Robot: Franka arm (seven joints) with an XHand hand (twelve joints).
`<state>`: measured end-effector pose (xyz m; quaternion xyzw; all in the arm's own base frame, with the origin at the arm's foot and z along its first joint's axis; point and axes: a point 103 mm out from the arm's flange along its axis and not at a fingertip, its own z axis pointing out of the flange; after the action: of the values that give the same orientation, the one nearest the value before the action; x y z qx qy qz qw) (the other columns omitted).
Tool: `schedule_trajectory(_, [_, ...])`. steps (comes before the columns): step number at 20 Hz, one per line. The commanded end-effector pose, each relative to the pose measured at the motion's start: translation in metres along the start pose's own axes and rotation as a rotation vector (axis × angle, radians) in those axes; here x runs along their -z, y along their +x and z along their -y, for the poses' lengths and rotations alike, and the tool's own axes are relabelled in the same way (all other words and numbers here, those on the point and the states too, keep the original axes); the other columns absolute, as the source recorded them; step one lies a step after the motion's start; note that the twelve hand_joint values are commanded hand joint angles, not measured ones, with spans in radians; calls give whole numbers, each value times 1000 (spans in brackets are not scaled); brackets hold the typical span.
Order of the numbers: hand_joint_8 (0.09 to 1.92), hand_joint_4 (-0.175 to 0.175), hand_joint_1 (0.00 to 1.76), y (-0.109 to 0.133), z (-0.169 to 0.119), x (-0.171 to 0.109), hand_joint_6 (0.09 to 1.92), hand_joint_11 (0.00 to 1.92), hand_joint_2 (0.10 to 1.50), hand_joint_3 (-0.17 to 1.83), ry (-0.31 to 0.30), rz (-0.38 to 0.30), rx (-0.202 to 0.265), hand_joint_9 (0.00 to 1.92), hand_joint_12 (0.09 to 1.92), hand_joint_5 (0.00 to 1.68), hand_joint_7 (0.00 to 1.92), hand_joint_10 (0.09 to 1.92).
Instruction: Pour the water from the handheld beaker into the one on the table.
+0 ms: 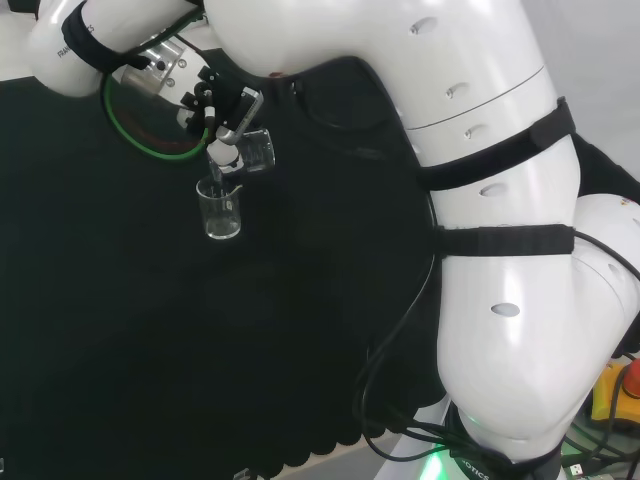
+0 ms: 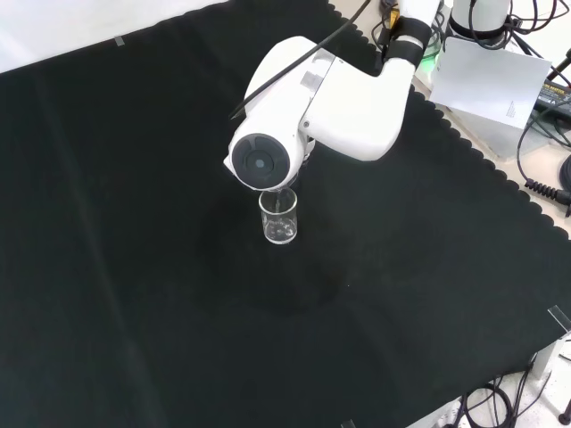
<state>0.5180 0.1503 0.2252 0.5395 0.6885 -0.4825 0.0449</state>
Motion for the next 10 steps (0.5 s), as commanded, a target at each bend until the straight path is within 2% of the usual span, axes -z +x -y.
schedule_trajectory(1, [650, -127, 1284, 2, 0, 1, 1021, 1068, 1124, -175, 9, 8, 0, 1310, 794, 973, 1292, 1034])
schedule_trajectory(10, [649, -128, 1284, 5, 0, 2, 1021, 1068, 1124, -175, 19, 21, -5, 1311, 794, 973, 1293, 1033])
